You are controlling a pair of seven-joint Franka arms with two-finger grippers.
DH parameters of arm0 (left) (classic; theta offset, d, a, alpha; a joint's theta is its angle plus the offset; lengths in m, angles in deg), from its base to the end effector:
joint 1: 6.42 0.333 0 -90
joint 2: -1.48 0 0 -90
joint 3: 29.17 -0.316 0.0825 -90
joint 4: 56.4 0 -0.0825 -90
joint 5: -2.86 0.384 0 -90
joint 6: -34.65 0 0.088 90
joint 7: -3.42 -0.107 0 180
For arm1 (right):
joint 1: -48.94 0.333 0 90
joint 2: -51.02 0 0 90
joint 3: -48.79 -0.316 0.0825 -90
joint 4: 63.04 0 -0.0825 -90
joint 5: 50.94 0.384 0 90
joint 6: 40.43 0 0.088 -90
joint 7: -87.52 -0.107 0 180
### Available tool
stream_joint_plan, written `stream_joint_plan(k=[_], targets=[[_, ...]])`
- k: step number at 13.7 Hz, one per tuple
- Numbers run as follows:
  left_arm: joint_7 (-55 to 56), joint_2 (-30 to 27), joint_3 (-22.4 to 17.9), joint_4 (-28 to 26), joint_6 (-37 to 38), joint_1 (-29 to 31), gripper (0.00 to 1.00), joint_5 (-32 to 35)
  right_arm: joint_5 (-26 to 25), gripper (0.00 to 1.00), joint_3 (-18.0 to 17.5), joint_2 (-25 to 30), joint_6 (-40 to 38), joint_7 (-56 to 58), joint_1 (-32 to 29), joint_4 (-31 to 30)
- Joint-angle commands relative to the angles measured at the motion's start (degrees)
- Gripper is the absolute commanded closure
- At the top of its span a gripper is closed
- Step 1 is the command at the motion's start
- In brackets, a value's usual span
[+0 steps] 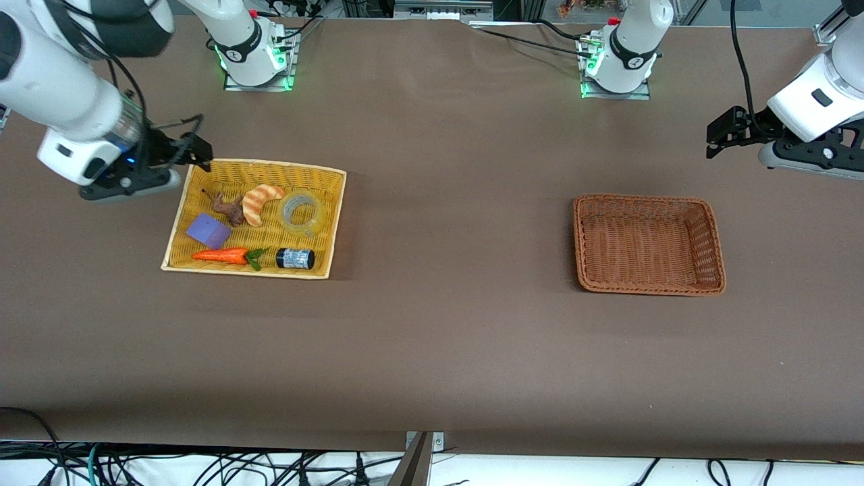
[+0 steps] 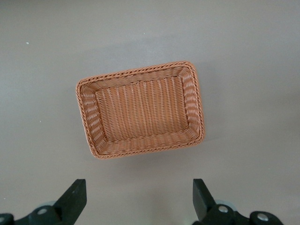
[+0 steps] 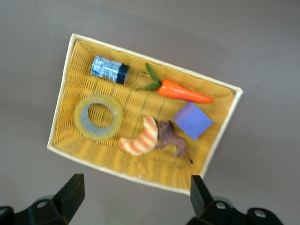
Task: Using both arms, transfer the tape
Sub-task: 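Lower the right gripper onto the clear tape roll in the yellow tray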
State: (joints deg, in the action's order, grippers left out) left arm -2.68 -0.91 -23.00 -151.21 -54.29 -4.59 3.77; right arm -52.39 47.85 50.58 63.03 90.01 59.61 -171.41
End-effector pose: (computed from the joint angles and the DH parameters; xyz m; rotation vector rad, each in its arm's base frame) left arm 0.5363 -0.0401 0.6061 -3.1078 0.2839 0.0957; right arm 0.5418 0.1091 0.4879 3.0820 0.3922 -0.1417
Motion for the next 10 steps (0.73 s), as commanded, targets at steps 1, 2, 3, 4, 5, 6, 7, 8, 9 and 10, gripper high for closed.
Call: stream_joint_plan(k=[1,2,3,4,5,6,7,8,9,10], targets=[[0.29,0.8,-0.11,1.9,1.32,-0.25,0.0,0.06,0.3,0.0,-1.86,-1.22,9.88,-3.18,-0.38,-7.45],[0.29,0.8,-0.11,1.9,1.32,-0.25,0.0,0.06,0.3,0.0,-2.74,-2.1,13.22,-4.07,-0.38,-9.48],[0.29,0.8,-0.11,1.9,1.32,-0.25,0.0,0.06,0.3,0.0,-3.35,-3.16,15.78,-4.69,-0.38,-11.07],[0.29,0.8,-0.02,1.9,1.32,-0.25,0.0,0.06,0.3,0.0,-3.36,-4.12,17.98,-4.69,-0.38,-12.47],[0.29,0.8,-0.02,1.9,1.32,-0.25,0.0,0.06,0.3,0.0,-3.45,-4.74,20.0,-4.69,-0.38,-13.97],[0.29,0.8,-0.02,1.9,1.32,-0.25,0.0,0.06,0.39,0.0,-3.71,-5.62,21.94,-4.78,-0.38,-15.2],[0.29,0.8,-0.02,1.9,1.32,-0.25,0.0,0.06,0.39,0.0,-3.71,-7.11,23.61,-4.78,-0.38,-15.91],[0.38,0.8,-0.02,1.9,1.4,-0.25,0.0,0.06,0.48,0.0,-3.8,-8.6,25.11,-5.21,-0.38,-16.26],[0.38,0.8,-0.02,1.9,1.32,-0.25,0.0,0.06,0.48,0.0,-3.8,-9.75,26.6,-6.09,-0.38,-16.88],[0.38,0.71,-0.02,1.9,1.49,-0.25,0.0,0.06,0.48,0.0,-3.8,-10.89,28.36,-6.88,-0.38,-17.49]])
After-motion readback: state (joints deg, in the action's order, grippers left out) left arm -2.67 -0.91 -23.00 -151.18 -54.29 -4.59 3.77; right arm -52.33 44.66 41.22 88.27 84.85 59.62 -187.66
